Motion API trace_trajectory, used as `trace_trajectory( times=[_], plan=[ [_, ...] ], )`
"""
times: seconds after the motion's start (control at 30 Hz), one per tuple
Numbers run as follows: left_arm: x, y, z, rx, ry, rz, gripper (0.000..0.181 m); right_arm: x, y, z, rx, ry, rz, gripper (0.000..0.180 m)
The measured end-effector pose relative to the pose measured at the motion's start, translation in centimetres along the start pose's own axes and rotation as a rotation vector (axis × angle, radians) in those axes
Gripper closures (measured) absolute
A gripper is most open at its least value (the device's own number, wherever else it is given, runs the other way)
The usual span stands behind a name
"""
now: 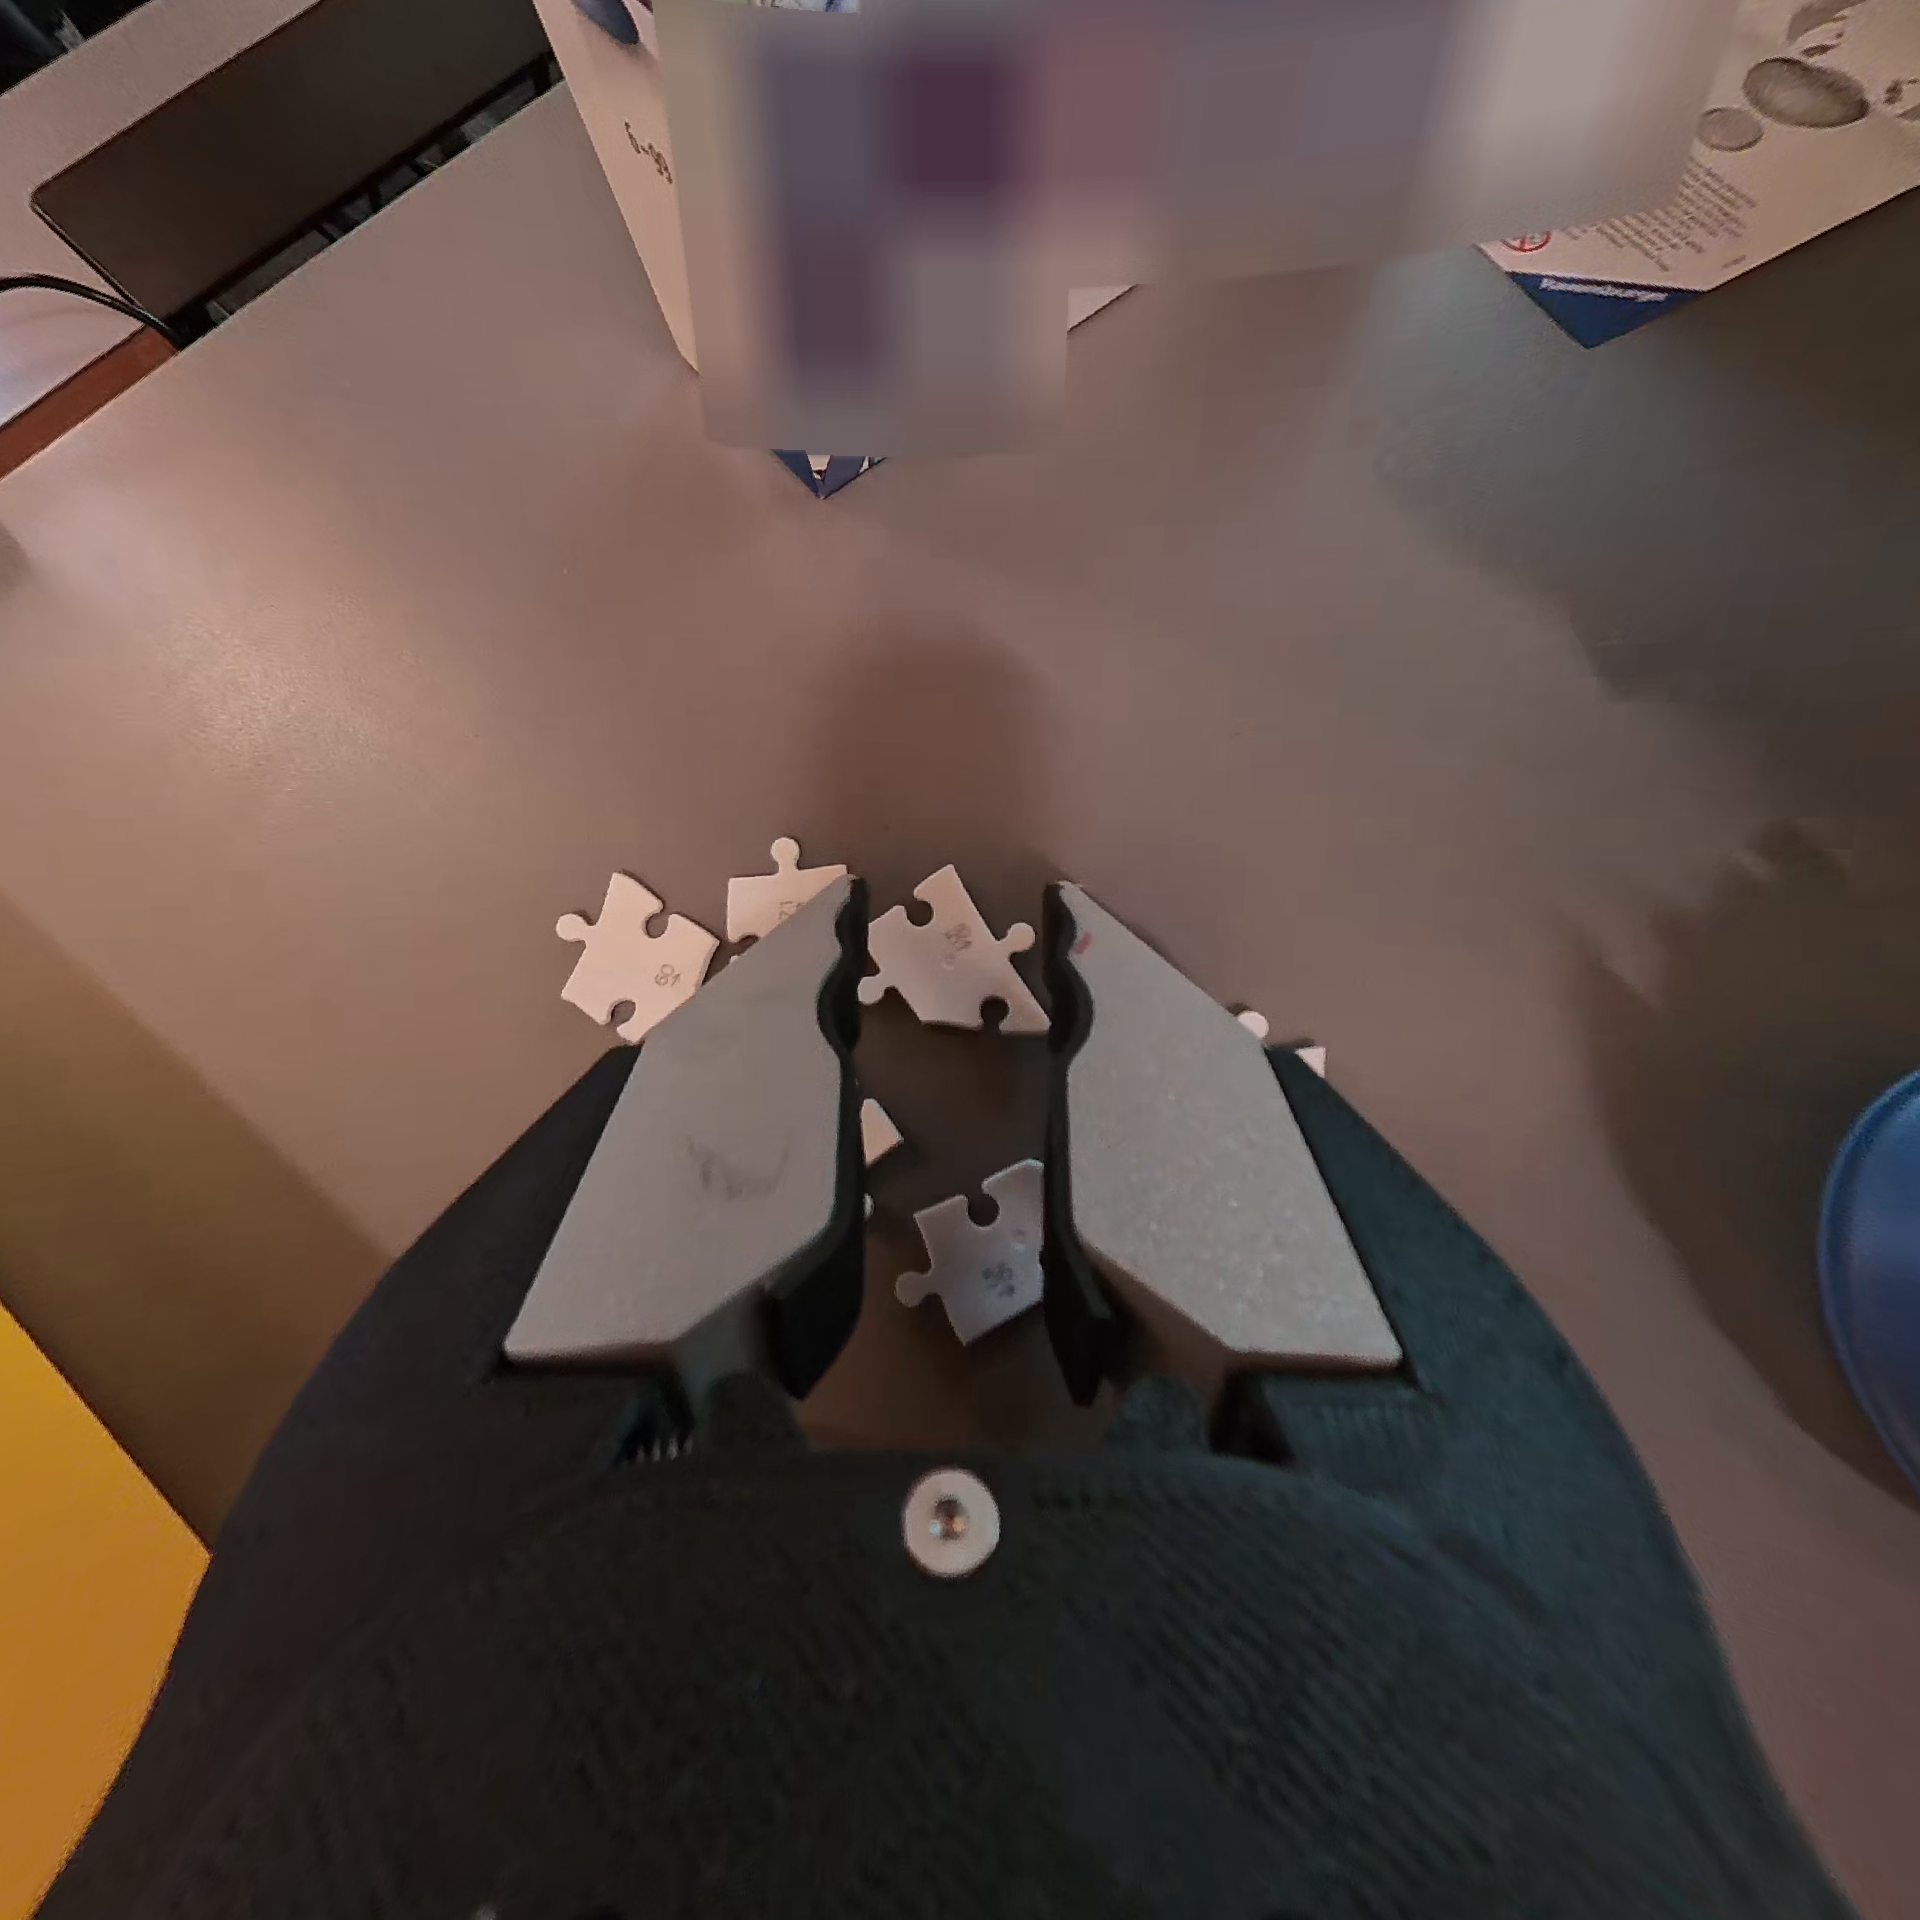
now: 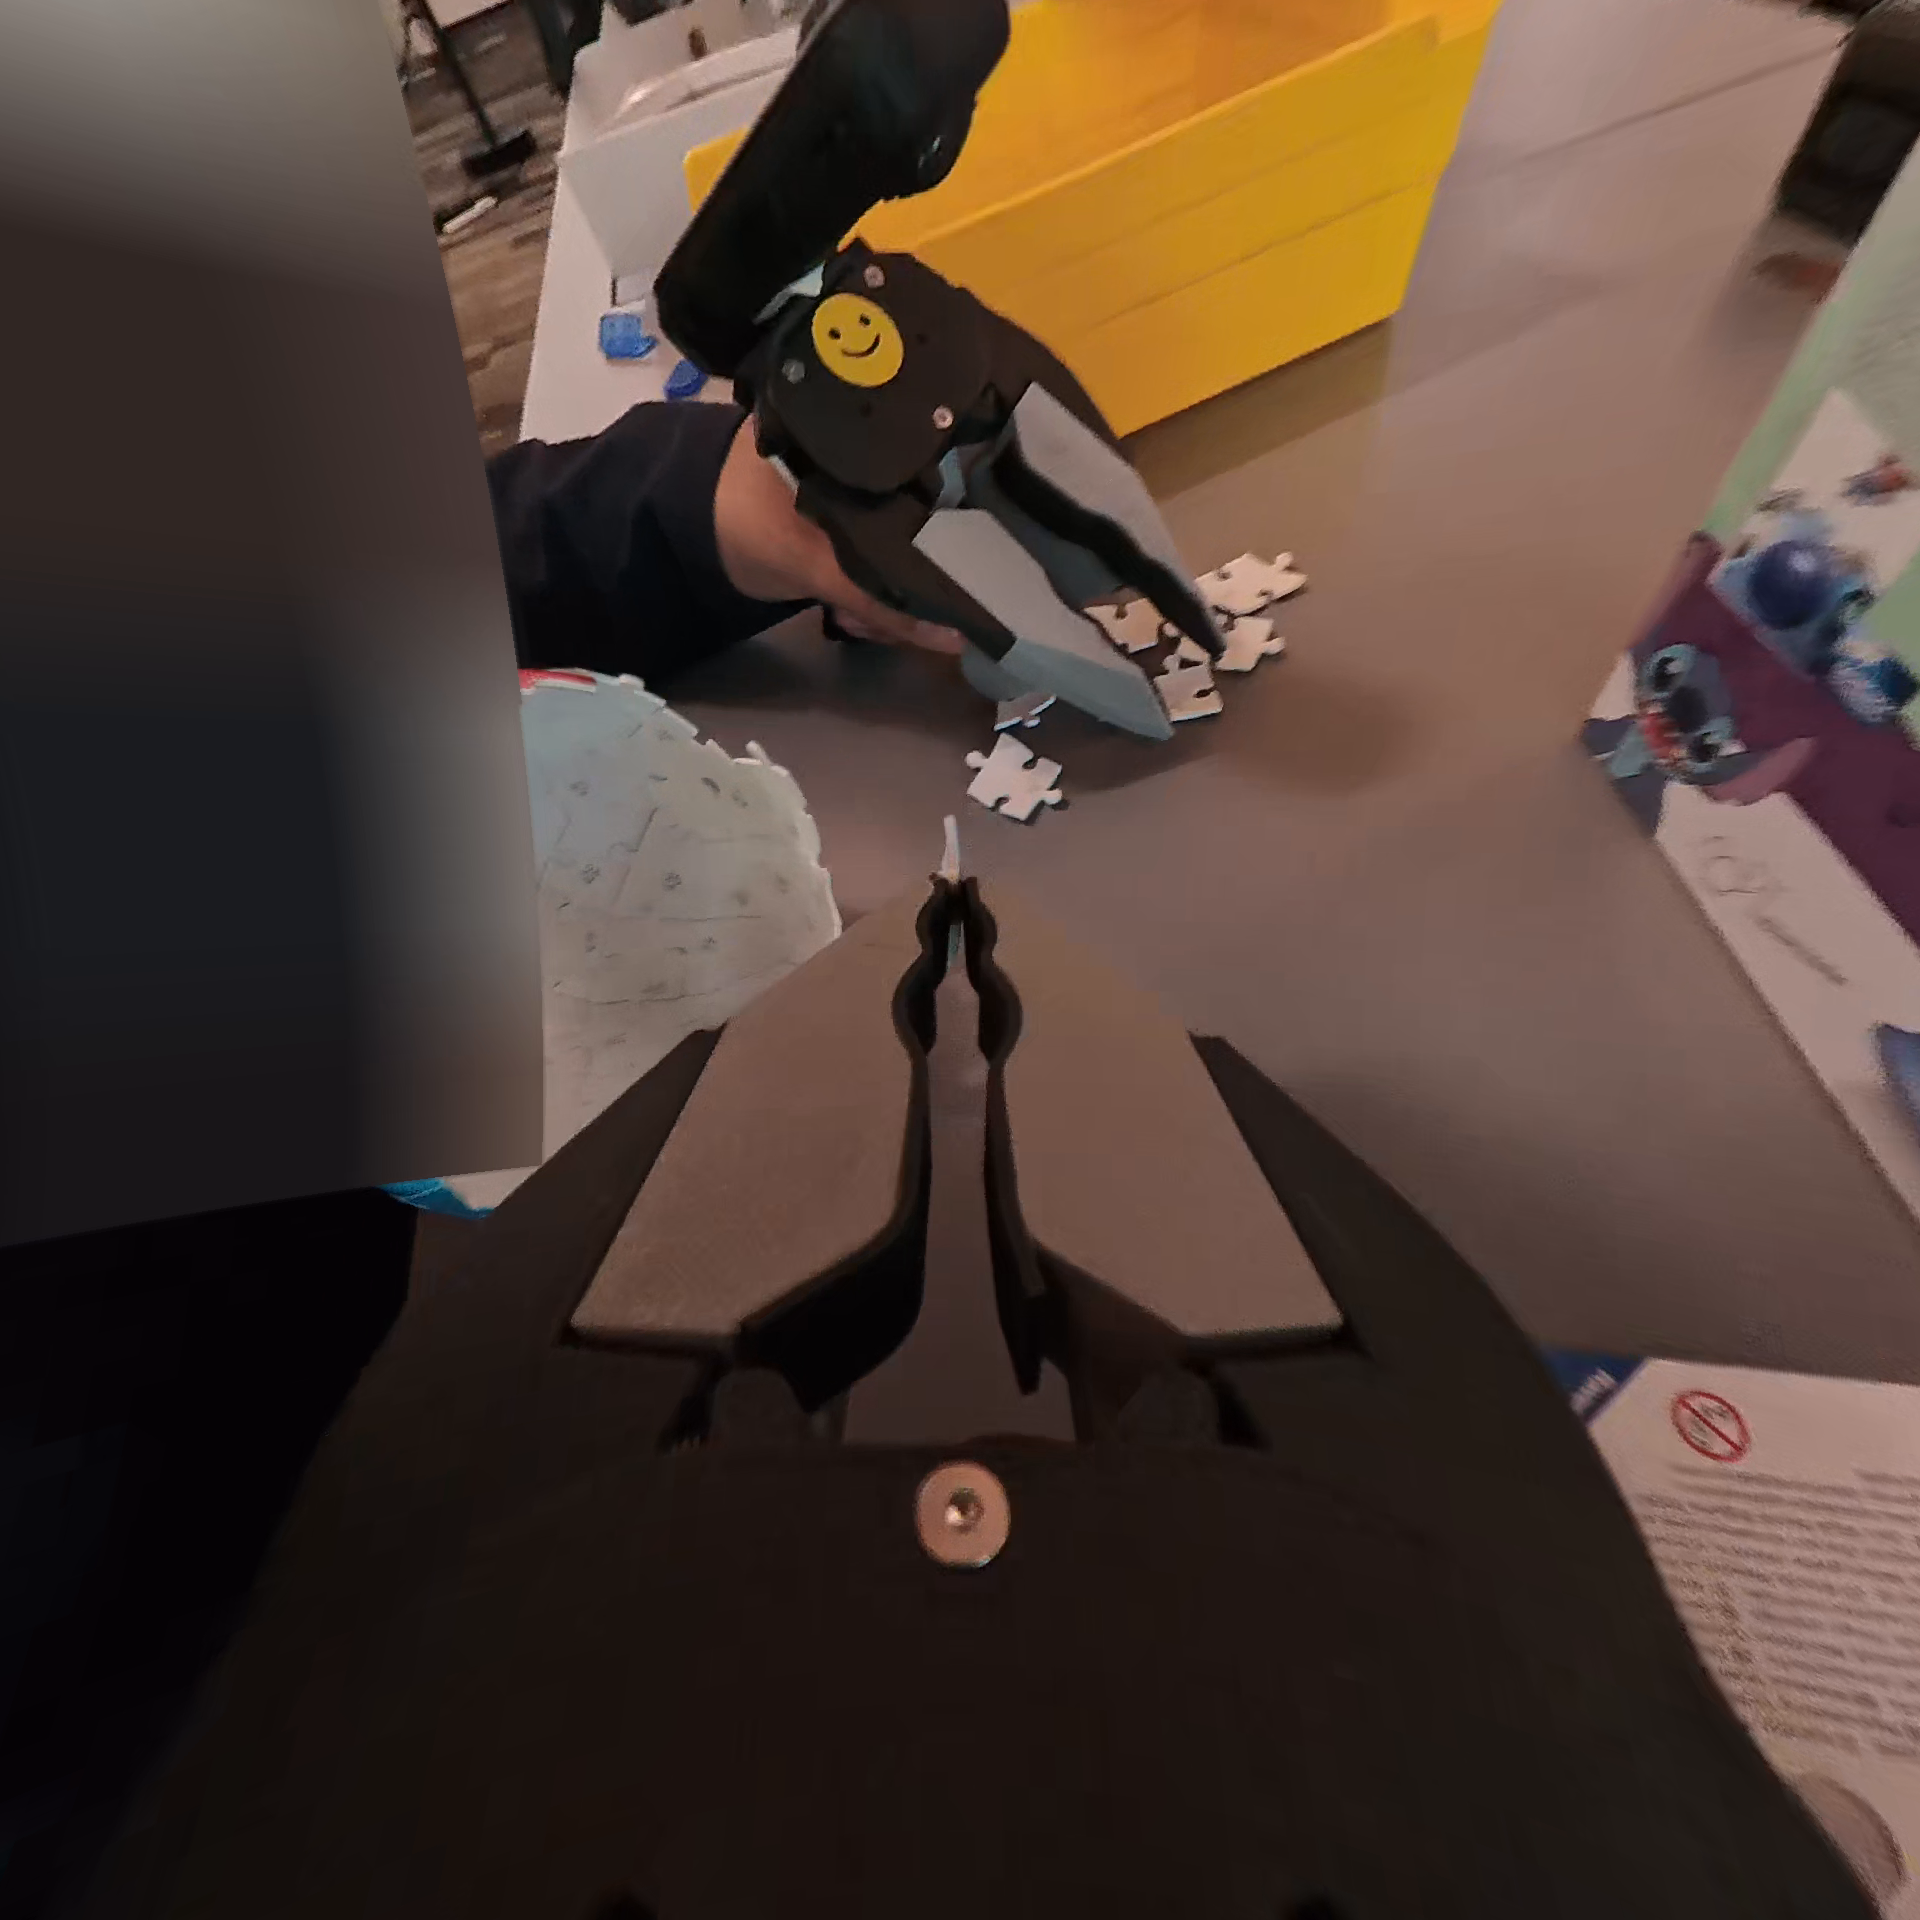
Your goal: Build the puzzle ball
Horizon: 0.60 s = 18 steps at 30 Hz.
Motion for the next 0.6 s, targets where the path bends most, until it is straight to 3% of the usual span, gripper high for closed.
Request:
trace_trajectory(
  times=[0.27,0.6],
  plan=[
    [0.2,-0.3,0.0,0.006,0.013,0.017,0.148,0.4,1.9,-0.1,-0.061,-0.019,0.061,0.180],
    [-0.1,-0.6,-0.2,-0.048,-0.017,0.108,0.150,0.7,3.8,0.8,0.028,0.139,0.091,0.180]
  ],
)
Point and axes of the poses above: each gripper's, where its closed fingertips meet, z out along the fingers, x out of its underside, y = z × x across the jaws, the point moved 7 cm from there along -z, back along the fingers, and after that the axes turned 12 degrees about -z, right-handed, at the moved point
